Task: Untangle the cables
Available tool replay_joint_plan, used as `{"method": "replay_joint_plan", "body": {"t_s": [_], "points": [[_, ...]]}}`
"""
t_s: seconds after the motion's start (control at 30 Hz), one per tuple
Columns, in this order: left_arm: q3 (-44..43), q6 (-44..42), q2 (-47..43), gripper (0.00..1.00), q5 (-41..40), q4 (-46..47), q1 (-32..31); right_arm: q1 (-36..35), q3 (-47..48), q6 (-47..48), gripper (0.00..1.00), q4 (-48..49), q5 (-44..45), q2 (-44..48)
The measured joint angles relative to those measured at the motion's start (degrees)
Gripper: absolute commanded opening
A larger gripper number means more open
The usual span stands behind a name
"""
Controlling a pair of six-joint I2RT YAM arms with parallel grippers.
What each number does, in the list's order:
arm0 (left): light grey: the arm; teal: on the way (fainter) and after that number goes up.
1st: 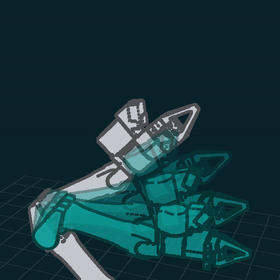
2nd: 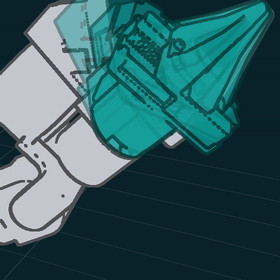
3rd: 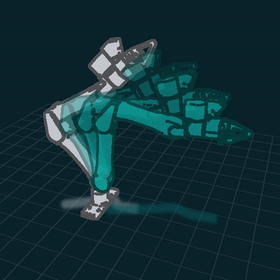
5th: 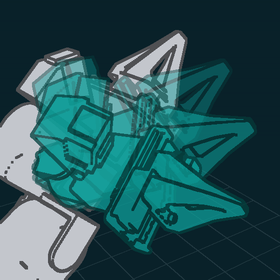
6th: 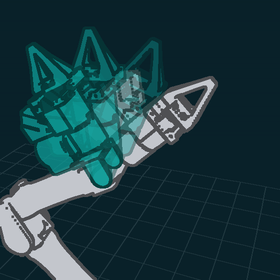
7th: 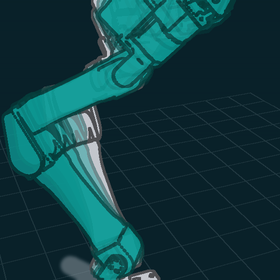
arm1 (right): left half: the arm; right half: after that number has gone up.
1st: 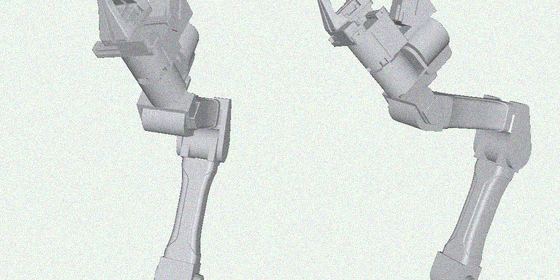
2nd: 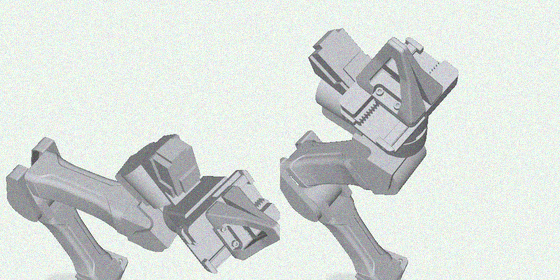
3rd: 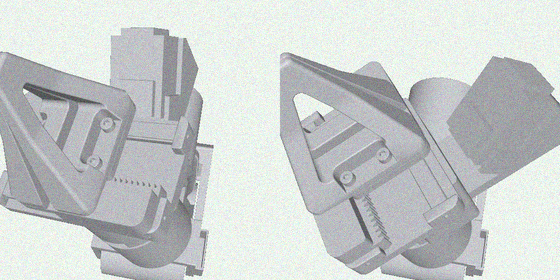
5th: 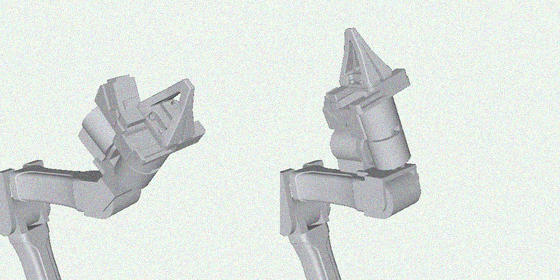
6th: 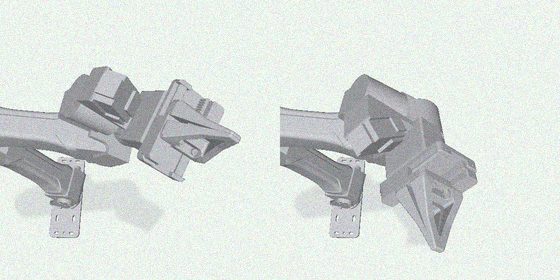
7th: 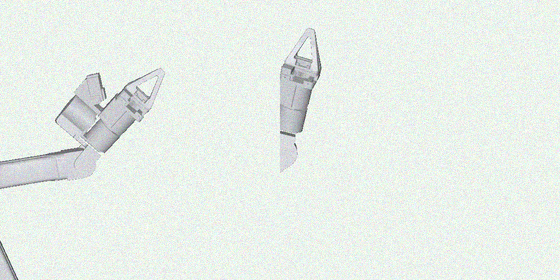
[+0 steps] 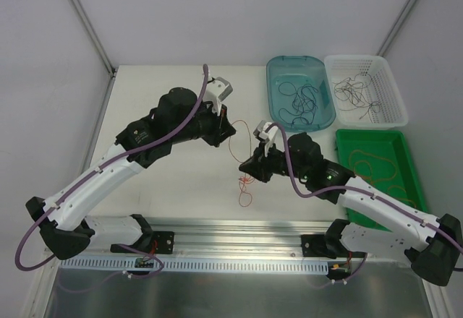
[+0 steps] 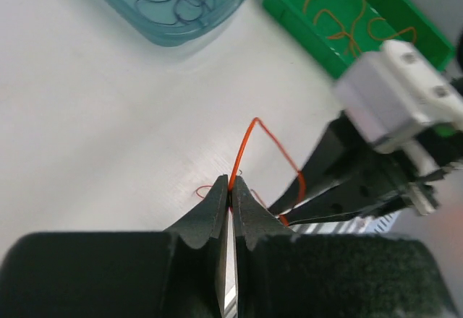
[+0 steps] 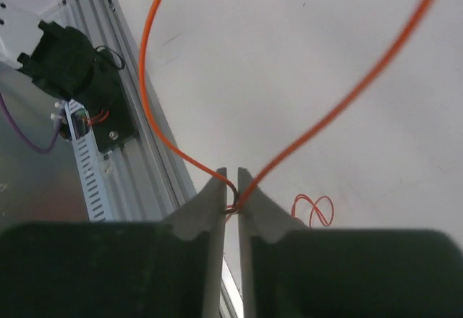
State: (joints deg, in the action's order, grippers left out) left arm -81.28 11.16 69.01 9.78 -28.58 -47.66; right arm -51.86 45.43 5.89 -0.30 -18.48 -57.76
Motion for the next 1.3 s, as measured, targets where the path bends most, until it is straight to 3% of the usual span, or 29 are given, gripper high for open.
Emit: {"method": "replay_joint_plan", "body": {"t_s": [0.03,0.2,0.23,0.3,0.37,0.5,0.67,0.8,1.0,1.1,1.3], "points": [[0.5,0.0,-0.2,0.0,-2.1,0.1,0.0,0.0,0.0,0.2,0.01,-0.7,0.7,0.7],[3.5,0.9,-0.9,0.13,-10.1,0.2,0.2,0.0,0.0,0.7,0.01,-5.7,4.3,6.0],[4.0,1.2,-0.9,0.21,-10.6,0.1,0.2,0.0,0.0,0.9,0.01,-6.7,5.0,6.8],[4.5,1.2,-0.9,0.53,-11.8,-0.1,0.2,0.0,0.4,1.2,0.01,-9.7,7.1,8.2],[4.8,1.5,-1.0,0.77,-12.7,0.1,0.6,0.2,1.9,1.7,0.01,-13.7,9.9,8.7],[7.0,2.1,-2.7,0.96,-13.6,0.4,3.4,2.4,7.6,2.8,0.01,-22.6,16.3,8.9],[12.7,2.7,-9.0,0.99,-13.8,0.6,10.3,5.1,18.8,4.2,0.01,-35.0,25.7,8.9],[19.6,2.3,-15.6,0.99,-14.9,0.9,16.0,6.8,28.8,5.2,0.01,-43.9,38.5,9.0],[31.9,1.2,-20.6,0.99,-17.8,1.2,21.8,13.7,33.0,6.8,0.01,-51.4,57.9,9.7],[37.0,1.0,-20.3,0.99,-17.9,1.3,24.2,20.1,32.1,7.3,0.01,-52.2,63.2,9.8],[39.3,-0.3,-19.5,0.99,-19.4,1.4,25.3,40.5,25.0,5.4,0.01,-48.7,61.7,11.0]]}}
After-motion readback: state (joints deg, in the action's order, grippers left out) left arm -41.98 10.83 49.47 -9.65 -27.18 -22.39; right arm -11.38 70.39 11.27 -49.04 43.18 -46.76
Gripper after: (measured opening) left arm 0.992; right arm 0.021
